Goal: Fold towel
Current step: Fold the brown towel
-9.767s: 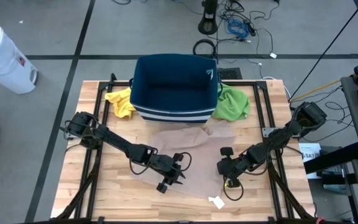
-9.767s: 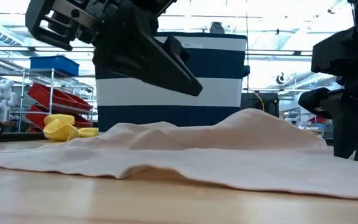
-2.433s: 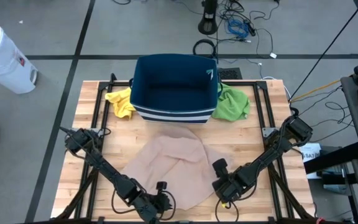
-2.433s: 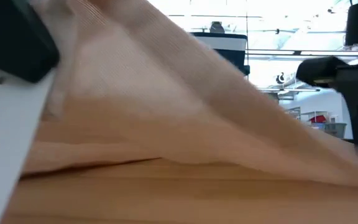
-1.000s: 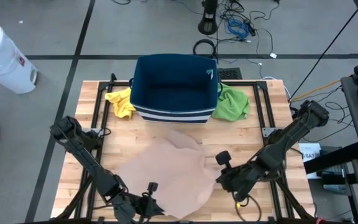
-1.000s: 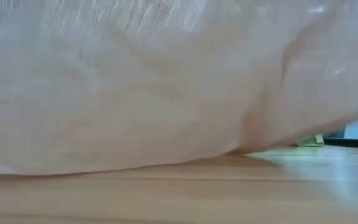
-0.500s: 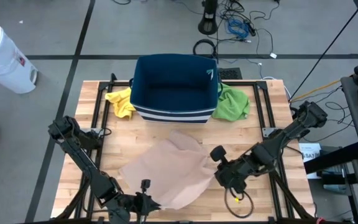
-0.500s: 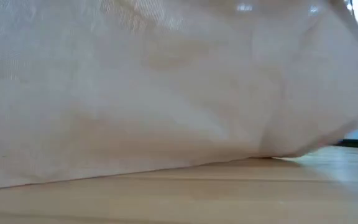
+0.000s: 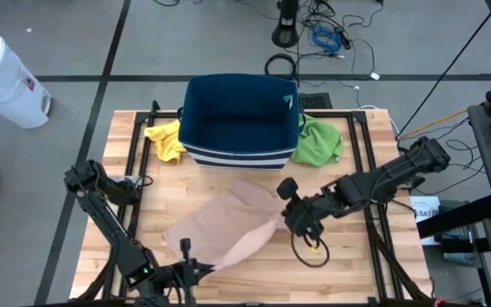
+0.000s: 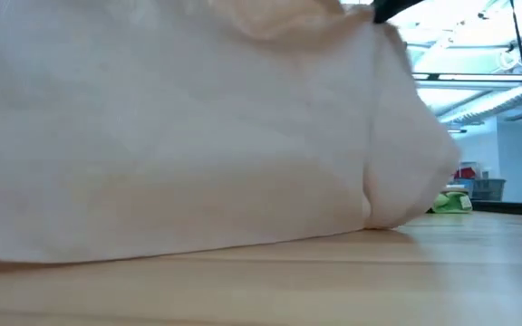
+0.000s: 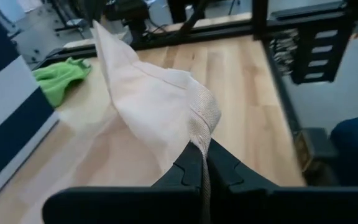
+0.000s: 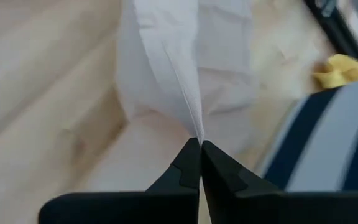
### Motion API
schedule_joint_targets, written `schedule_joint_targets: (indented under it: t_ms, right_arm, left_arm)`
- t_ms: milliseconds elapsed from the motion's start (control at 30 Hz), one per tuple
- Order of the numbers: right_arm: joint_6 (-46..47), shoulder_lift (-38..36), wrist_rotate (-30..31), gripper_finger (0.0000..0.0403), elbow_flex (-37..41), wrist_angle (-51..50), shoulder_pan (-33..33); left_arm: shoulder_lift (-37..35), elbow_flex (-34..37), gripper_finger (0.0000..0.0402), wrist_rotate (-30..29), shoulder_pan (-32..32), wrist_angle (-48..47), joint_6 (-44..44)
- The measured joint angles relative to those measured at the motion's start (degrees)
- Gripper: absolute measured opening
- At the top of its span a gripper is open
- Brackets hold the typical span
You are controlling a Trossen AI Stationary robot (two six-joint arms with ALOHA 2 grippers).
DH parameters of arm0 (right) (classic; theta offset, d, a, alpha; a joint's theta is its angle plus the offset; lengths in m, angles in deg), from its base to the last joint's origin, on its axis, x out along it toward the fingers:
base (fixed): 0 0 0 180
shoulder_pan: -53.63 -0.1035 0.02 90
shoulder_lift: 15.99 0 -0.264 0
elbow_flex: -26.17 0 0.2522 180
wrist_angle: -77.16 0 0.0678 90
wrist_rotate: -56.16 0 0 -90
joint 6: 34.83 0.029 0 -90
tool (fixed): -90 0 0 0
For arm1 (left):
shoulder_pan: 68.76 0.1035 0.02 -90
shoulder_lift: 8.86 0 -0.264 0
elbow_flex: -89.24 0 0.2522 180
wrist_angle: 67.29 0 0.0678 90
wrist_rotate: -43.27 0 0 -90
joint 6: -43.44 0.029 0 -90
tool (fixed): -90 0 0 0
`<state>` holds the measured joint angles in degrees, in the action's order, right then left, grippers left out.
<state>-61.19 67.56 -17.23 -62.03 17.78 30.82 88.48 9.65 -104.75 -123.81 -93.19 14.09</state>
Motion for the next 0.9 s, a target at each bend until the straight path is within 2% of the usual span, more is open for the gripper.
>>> schedule_joint_targets:
  t_ms: [367,467,567,700,800,900]
  right_arm:
    - [-16.31,0.04,1.50,0.0002,0.00,6.01,8.85]
    - [-21.45,0.04,0.72,0.0020,0.00,8.62,10.67]
    - [-23.86,0.04,-0.53,0.0056,0.00,8.41,12.50]
    - [-20.29,0.04,-0.35,0.0125,0.02,4.73,15.10]
    - [-12.29,0.07,-0.22,0.0174,0.02,1.19,16.93]
    - [-2.78,0.07,-1.72,0.0206,0.46,-3.08,18.44]
  left_arm:
    - [0.00,-0.02,0.0000,0.29,1.15,-16.63,-11.47]
    - [0.00,-0.02,0.0000,0.48,1.53,-21.23,-15.26]
    - [0.00,-0.02,0.0000,2.19,1.81,-25.68,-19.40]
    - [0.00,-0.02,0.0000,6.08,2.15,-30.38,-24.32]
    - [0.00,-0.02,0.0000,9.09,2.15,-33.67,-27.71]
    - [0.00,0.00,0.0000,12.84,2.15,-36.83,-32.57]
